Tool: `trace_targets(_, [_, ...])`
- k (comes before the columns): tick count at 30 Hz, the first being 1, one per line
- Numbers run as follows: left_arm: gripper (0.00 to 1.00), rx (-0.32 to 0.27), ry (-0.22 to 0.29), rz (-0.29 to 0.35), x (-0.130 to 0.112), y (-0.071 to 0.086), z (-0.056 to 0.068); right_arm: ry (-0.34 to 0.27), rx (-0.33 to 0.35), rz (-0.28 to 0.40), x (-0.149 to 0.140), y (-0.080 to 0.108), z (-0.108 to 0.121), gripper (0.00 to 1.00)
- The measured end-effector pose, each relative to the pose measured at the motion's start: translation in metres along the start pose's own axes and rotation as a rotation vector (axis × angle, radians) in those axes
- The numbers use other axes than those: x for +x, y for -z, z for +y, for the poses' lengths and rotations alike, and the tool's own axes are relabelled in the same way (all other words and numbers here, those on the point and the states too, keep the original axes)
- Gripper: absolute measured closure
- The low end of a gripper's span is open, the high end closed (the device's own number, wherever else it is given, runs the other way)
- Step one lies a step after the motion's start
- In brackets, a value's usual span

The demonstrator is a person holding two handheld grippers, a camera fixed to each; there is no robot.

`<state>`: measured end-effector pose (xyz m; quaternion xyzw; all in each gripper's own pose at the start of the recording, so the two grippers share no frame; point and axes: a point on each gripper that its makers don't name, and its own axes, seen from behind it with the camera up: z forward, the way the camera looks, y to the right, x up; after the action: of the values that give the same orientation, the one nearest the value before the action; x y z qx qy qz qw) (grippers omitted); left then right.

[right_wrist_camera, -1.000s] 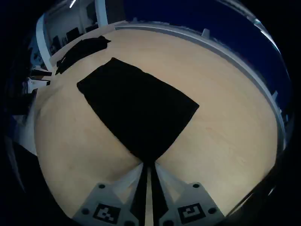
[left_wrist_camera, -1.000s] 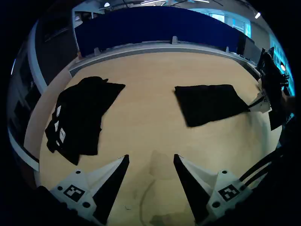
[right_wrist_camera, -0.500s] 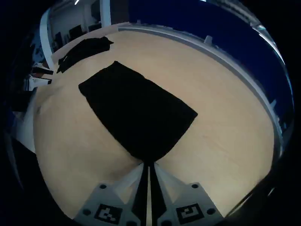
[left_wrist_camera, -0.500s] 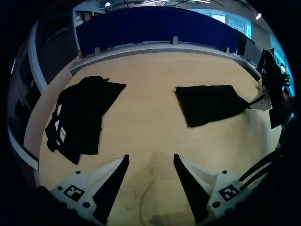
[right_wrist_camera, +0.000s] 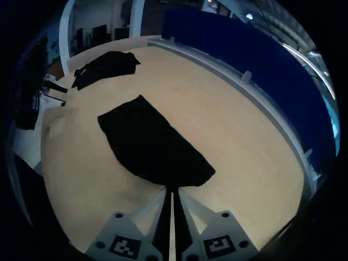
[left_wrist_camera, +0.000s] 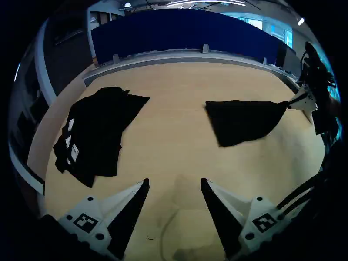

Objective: Fold towel

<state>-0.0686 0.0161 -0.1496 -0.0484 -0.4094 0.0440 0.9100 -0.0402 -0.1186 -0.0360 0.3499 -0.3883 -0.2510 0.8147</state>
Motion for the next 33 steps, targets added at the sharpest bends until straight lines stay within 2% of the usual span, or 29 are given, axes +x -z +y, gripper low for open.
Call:
trace_targets(9, [0.13,-0.007,0.005,0.01,0.002,0.002,-0.002,0.054,-0.007,0.034,0.039,0.005,0.003,0.97])
trace_targets(21, [0.13,-0.016,0.001,0.017,0.004,0.006,-0.002,0.081,-0.006,0.03,0.049,0.002,0.0,0.97])
trace_targets(27, [0.13,-0.002,0.02,0.026,0.004,0.013,-0.01,0.122,0.012,0.04,0.07,-0.006,-0.01,0.97])
trace_targets(33, [0.13,0.024,0.042,0.022,0.002,0.024,-0.021,0.184,0.051,0.051,0.096,-0.021,-0.033,0.97])
